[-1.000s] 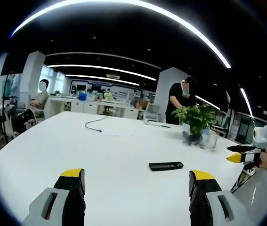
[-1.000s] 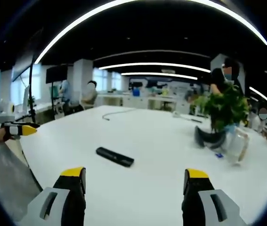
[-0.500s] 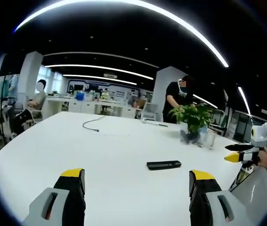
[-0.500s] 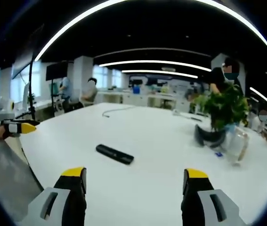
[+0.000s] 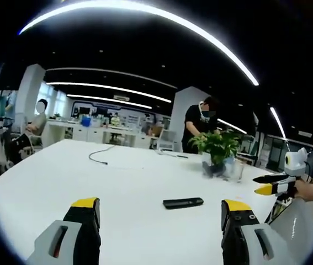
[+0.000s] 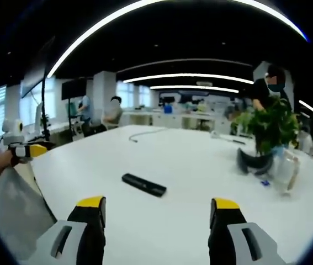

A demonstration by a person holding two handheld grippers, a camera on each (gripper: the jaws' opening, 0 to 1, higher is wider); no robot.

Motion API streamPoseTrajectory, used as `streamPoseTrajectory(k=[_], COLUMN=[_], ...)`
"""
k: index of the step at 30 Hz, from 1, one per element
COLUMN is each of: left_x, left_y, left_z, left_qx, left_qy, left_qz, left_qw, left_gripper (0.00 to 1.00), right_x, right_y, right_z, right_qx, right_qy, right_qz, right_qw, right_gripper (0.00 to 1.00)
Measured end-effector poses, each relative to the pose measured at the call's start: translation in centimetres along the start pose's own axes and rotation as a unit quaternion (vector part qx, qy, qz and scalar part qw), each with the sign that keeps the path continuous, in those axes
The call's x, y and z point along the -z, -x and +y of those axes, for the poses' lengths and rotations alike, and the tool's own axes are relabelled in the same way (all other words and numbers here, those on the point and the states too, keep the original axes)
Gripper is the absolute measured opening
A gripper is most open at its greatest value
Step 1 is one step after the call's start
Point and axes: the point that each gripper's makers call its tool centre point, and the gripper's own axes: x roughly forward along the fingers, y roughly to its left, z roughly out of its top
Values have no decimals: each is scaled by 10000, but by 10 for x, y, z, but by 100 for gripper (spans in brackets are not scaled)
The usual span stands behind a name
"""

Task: Press the specified remote control buttons in sequence, fully releasing each button before pressing the next.

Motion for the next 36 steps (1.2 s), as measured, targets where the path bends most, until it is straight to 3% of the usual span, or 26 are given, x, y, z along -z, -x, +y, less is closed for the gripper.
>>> streamPoseTrajectory(k=[6,7,10,12,17,19,22,25,27,30,33,36], left_x=[-1,1,18,23,16,20,34,37,40,44,41,30], left_y=[1,-1,-7,-8,-6,-8,-9,-10,-12,-12,-11,-11], left_z=[9,11,4,3,9,13,8,8,5,3,5,6], left_qx=[-203,-288,-152,-133,-368,-423,-273,-232,-163,-59,13,2], left_qy=[318,307,186,50,-200,-201,-79,-21,10,46,21,-46], left_qz=[-39,35,509,670,470,561,909,982,1043,1166,1096,841], left_qw=[9993,9991,9984,9977,9980,9973,9955,9949,9944,9932,9940,9964], left_gripper=[92,92,92,93,93,95,96,95,95,95,94,94], right_x=[-1,1,-2,-5,-10,-7,-2,-3,3,4,3,4], right_y=[-1,-1,-4,-3,-1,-2,-3,-2,-2,-3,-3,-3], right_z=[3,5,7,11,7,5,3,0,-8,-9,-13,-19], right_qx=[-104,-183,-291,-395,-339,-314,-293,-203,18,22,154,335], right_qy=[-28,-15,-42,-70,-128,-210,-236,-213,-150,-169,-104,-119], right_qz=[3,38,-13,-103,-250,-206,-76,-85,95,120,94,120], right_qw=[9999,9998,9996,9991,9990,9991,9993,9995,9998,9998,9998,9993], right_gripper=[72,70,68,66,61,61,60,57,56,57,59,63])
